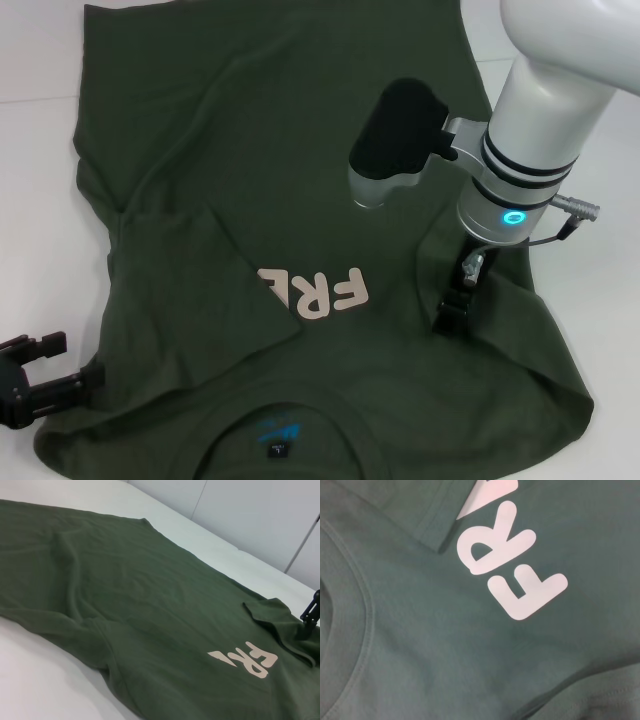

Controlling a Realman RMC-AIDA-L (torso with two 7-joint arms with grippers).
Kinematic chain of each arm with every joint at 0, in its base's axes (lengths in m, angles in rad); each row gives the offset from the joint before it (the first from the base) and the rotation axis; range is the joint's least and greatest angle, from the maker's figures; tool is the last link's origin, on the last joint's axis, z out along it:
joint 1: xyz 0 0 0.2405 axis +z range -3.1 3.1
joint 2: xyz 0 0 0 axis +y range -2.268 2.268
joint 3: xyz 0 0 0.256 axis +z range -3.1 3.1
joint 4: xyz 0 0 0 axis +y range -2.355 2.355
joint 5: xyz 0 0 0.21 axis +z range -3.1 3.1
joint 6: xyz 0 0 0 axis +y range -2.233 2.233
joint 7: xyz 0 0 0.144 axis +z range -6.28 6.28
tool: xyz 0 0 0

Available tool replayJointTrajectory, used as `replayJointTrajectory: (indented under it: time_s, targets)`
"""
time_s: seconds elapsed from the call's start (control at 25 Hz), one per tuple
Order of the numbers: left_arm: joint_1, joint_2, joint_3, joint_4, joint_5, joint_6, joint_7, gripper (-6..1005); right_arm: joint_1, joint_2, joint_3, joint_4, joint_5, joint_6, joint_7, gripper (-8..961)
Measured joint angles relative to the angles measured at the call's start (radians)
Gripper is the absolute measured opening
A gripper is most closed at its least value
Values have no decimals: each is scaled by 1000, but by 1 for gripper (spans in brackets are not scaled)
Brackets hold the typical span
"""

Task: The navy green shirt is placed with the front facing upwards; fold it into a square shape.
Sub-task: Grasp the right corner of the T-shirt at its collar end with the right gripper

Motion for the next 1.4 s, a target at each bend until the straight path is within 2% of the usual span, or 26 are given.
replayJointTrajectory:
  time_s: [1.4]
  targets:
    - [-2,0,2,0,0,-9,3,814,10,5,-114,7,-4,31,55,639]
